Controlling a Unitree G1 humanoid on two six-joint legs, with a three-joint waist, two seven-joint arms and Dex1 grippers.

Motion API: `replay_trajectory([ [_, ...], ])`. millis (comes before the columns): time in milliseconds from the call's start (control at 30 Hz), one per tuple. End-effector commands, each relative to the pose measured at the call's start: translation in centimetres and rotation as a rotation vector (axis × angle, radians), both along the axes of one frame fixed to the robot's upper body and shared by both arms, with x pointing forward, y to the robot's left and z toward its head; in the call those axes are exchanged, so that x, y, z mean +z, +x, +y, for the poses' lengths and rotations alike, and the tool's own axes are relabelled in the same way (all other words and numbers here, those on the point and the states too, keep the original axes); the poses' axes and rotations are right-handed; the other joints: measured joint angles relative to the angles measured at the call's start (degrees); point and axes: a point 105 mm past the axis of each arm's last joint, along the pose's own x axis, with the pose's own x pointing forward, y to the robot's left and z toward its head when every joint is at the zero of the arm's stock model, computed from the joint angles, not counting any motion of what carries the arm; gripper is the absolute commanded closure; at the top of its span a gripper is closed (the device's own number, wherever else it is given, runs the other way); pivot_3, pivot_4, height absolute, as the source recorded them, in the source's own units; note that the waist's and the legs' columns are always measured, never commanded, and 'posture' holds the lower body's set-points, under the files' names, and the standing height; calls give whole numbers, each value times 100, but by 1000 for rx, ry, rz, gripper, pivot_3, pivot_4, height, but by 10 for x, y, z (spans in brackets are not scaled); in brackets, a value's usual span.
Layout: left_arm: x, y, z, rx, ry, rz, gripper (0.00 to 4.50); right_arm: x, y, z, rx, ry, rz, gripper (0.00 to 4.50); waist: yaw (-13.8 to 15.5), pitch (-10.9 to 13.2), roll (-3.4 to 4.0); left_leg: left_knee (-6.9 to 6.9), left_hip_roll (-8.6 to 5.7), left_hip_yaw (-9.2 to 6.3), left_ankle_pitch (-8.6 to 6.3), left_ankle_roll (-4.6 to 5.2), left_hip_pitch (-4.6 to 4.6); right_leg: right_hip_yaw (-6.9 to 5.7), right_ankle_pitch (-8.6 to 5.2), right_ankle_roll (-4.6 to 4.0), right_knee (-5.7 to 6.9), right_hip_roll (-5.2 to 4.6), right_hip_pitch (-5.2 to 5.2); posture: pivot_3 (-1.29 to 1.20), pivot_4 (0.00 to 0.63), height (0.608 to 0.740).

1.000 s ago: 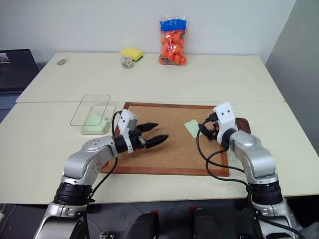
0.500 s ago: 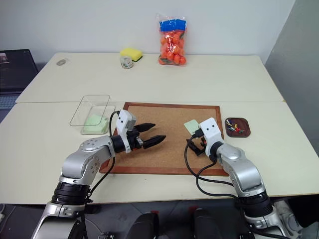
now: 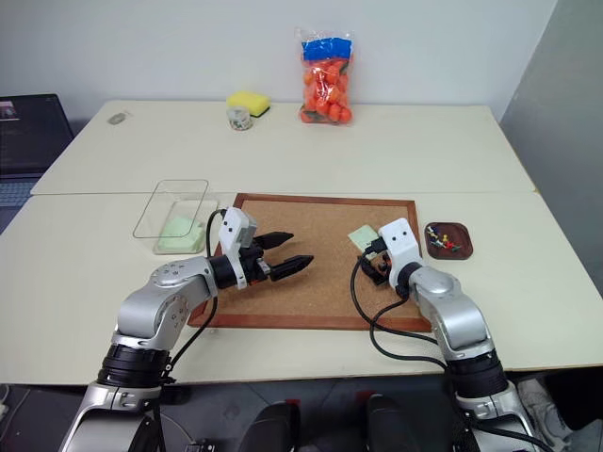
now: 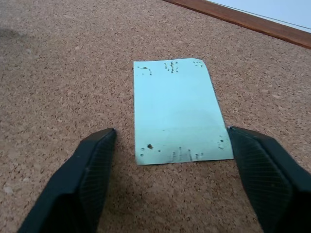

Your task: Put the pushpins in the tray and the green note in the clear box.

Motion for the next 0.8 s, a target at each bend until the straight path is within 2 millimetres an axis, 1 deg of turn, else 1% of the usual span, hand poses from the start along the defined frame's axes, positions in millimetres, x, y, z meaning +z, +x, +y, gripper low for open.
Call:
replay_trajectory([
  [33, 8, -1, 0, -8, -6, -37, 0, 1, 6, -13, -62, 9, 11, 1626, 0, 0, 0, 0, 0, 1, 1, 1, 0, 1, 1, 1, 0, 0, 0, 0, 150, 740],
  [133, 7, -2, 0, -9, -7, -35, 0, 3, 7, -13, -63, 10, 8, 2272, 5, 0, 0, 1, 0, 1, 1, 1, 0, 1, 2, 2, 0, 0, 0, 0, 150, 740],
  [167, 7, -2, 0, -10, -7, -35, 0, 3, 7, -13, -63, 11, 6, 2399, 8, 0, 0, 1, 0, 0, 1, 1, 0, 1, 2, 2, -1, 0, 0, 0, 150, 740],
  [233, 7, -2, -1, -10, -8, -35, 0, 5, 7, -13, -62, 13, 1, 2804, 9, 0, 0, 1, 0, 1, 1, 2, -1, 1, 2, 2, -1, 0, 0, 0, 150, 740],
  [433, 8, -1, -1, -4, -16, -31, 0, 11, 6, -11, -52, 21, -21, 4209, 9, 0, 0, 1, 0, 1, 1, 2, -1, 2, 2, 1, -2, 0, 0, 0, 150, 740],
  [500, 12, 1, -1, 6, -40, -27, 0, 14, 6, -11, -49, 24, -29, 4489, 9, 0, 0, 1, 0, 1, 1, 1, -1, 1, 2, 1, -2, 0, 0, 0, 150, 740],
  [667, 33, 10, -7, 29, -162, -13, 0, 29, 0, -6, -10, 39, -71, 4489, 14, 0, 0, 2, 0, -1, 1, 2, -5, 0, 2, 2, -2, 0, -1, 0, 150, 740],
  [800, 43, 12, -10, 37, -228, 11, 0, 33, -2, -6, -4, 39, -78, 4489, 1, 0, 0, 2, 0, 0, 1, 2, -5, 1, 2, 2, -3, 0, -1, 0, 150, 740],
])
